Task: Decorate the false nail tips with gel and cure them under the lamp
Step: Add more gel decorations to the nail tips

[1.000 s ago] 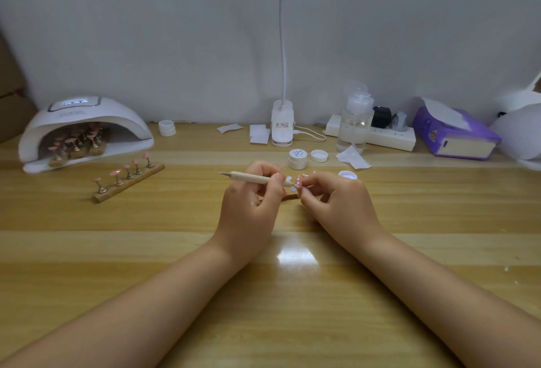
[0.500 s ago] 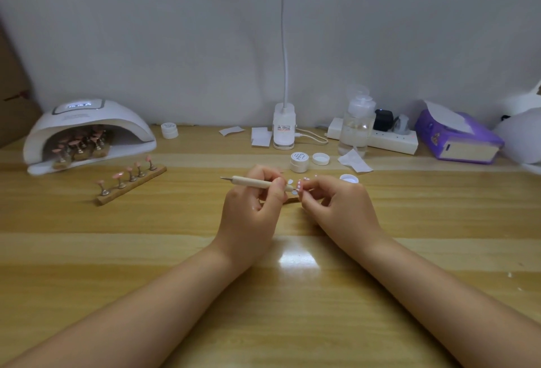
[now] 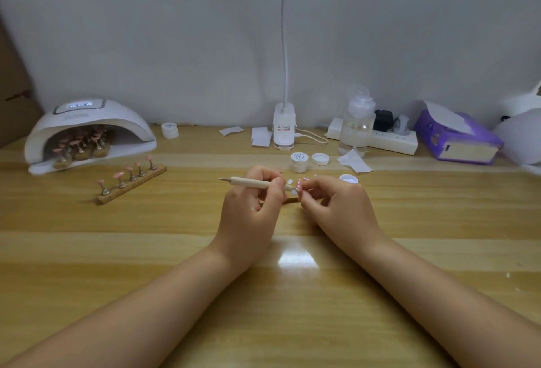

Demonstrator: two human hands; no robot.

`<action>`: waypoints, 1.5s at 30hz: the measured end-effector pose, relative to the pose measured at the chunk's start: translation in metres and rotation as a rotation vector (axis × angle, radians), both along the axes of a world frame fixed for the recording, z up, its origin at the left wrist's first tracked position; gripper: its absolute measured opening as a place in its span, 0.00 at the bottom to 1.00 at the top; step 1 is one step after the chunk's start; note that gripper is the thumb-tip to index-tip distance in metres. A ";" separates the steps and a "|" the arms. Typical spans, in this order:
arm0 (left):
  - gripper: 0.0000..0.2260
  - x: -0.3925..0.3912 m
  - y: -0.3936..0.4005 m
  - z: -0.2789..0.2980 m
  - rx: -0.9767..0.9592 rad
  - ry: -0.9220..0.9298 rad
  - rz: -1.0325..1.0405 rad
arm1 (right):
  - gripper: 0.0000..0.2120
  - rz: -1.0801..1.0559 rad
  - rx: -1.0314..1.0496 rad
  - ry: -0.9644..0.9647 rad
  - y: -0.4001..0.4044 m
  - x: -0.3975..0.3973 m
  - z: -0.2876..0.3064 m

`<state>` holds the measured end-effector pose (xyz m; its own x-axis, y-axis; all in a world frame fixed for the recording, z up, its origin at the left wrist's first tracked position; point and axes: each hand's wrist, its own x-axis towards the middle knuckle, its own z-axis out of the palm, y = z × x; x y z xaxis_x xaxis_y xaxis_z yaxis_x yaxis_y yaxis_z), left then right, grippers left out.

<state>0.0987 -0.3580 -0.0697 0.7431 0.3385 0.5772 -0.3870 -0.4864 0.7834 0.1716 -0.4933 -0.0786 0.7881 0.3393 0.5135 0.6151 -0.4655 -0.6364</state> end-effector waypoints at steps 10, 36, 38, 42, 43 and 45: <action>0.06 0.003 0.006 -0.001 -0.094 -0.079 0.032 | 0.04 0.009 -0.049 0.089 0.005 0.007 0.000; 0.05 0.003 0.004 -0.001 -0.095 -0.024 0.023 | 0.09 -0.094 -0.255 0.029 0.008 0.007 0.002; 0.05 0.003 0.005 -0.002 -0.095 -0.025 0.020 | 0.08 -0.104 -0.229 0.030 0.008 0.006 0.001; 0.05 0.003 0.005 -0.002 -0.098 -0.024 0.024 | 0.05 -0.101 -0.239 0.031 0.007 0.003 0.001; 0.05 0.003 0.005 -0.002 -0.096 -0.021 0.024 | 0.05 -0.088 -0.246 0.034 0.007 0.003 0.002; 0.05 0.004 0.005 -0.001 -0.091 -0.019 0.025 | 0.04 -0.074 -0.246 0.052 0.006 0.003 0.003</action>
<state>0.1022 -0.3534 -0.0712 0.7231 0.4089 0.5568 -0.3904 -0.4230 0.8177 0.1746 -0.4873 -0.0761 0.8385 0.3892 0.3813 0.5431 -0.6527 -0.5282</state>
